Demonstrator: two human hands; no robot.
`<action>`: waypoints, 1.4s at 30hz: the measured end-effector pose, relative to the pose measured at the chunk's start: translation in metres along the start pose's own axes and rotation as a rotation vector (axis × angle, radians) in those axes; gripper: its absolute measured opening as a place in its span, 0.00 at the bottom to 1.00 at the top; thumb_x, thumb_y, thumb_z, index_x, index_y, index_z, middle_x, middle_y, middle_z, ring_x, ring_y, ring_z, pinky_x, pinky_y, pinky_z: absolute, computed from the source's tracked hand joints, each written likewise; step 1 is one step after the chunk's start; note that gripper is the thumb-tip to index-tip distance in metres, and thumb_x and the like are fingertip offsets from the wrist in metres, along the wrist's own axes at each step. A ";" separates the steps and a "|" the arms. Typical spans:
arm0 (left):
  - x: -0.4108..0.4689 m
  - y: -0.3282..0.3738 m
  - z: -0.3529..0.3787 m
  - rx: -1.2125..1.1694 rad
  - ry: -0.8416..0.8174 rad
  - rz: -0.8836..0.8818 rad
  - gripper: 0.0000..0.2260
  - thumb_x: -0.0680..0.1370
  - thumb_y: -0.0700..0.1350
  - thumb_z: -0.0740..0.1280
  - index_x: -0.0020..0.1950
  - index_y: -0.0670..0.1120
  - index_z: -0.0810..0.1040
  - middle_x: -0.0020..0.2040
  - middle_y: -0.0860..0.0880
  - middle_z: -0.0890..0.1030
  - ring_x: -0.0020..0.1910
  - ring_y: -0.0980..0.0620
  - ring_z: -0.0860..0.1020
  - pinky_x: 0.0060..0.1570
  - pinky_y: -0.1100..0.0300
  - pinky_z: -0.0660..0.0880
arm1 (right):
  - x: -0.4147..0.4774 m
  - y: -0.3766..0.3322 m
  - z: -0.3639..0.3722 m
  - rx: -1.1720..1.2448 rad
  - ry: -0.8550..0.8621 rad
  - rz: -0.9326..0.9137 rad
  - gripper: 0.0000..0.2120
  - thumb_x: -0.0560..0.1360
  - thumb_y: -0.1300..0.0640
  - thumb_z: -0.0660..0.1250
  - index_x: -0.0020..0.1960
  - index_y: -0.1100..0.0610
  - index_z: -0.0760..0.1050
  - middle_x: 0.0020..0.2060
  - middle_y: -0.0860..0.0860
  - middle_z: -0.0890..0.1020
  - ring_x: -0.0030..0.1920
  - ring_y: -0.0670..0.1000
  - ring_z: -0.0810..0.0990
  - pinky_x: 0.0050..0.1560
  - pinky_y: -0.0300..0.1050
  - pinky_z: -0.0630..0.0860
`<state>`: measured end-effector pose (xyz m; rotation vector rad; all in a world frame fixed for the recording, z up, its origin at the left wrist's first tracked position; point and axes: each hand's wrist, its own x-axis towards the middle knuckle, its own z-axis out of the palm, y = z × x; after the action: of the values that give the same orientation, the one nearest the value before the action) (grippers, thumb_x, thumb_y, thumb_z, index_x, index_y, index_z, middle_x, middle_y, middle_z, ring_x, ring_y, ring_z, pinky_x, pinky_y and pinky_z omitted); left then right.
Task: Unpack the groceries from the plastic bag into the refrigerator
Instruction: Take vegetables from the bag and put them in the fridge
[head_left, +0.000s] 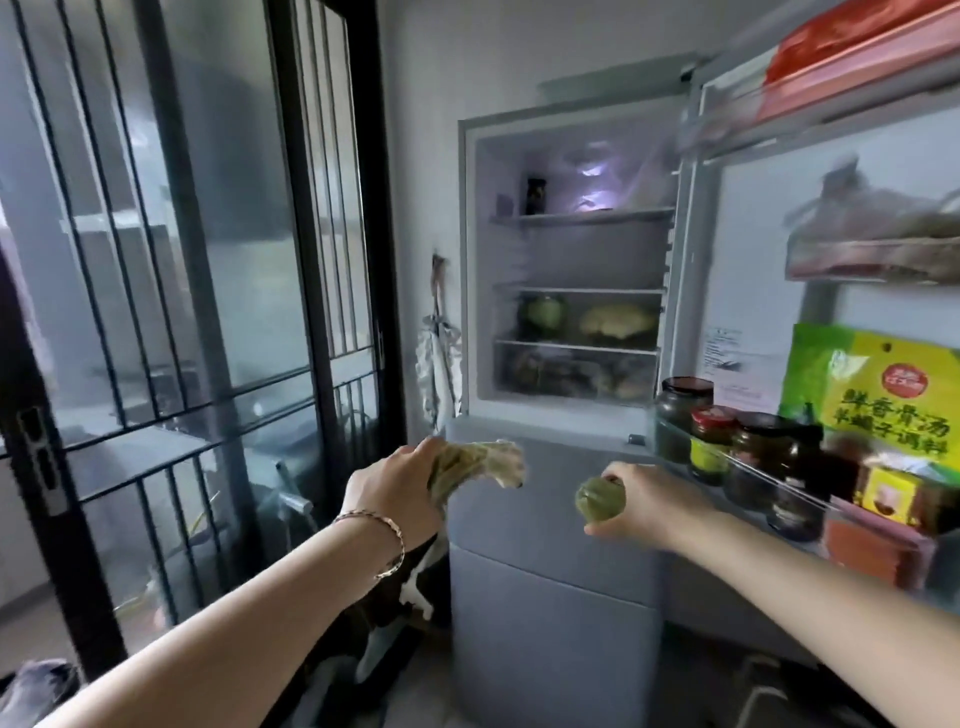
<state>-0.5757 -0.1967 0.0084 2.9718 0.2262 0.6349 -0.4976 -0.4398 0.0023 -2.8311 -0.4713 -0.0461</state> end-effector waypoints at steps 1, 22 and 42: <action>0.025 -0.003 0.010 -0.007 0.004 0.028 0.23 0.72 0.48 0.65 0.66 0.59 0.63 0.57 0.55 0.77 0.54 0.50 0.78 0.45 0.59 0.73 | 0.022 0.003 -0.002 -0.007 0.018 0.021 0.24 0.66 0.40 0.70 0.57 0.49 0.71 0.55 0.48 0.79 0.54 0.50 0.77 0.45 0.41 0.69; 0.452 -0.007 0.164 -0.180 0.084 0.323 0.31 0.71 0.45 0.65 0.71 0.59 0.58 0.62 0.55 0.74 0.54 0.49 0.78 0.41 0.59 0.72 | 0.405 0.093 -0.034 0.501 0.364 0.528 0.14 0.66 0.45 0.65 0.36 0.56 0.70 0.29 0.50 0.74 0.32 0.50 0.73 0.30 0.40 0.63; 0.639 0.037 0.231 -0.133 0.431 0.567 0.36 0.50 0.40 0.79 0.58 0.50 0.77 0.40 0.50 0.82 0.32 0.45 0.81 0.21 0.62 0.71 | 0.614 0.217 -0.015 -0.009 0.671 0.607 0.22 0.76 0.48 0.63 0.63 0.62 0.67 0.58 0.63 0.74 0.59 0.63 0.73 0.53 0.52 0.71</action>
<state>0.1013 -0.1419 0.0576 2.7207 -0.6285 1.2849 0.1534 -0.4486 0.0064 -2.6128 0.5219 -0.8275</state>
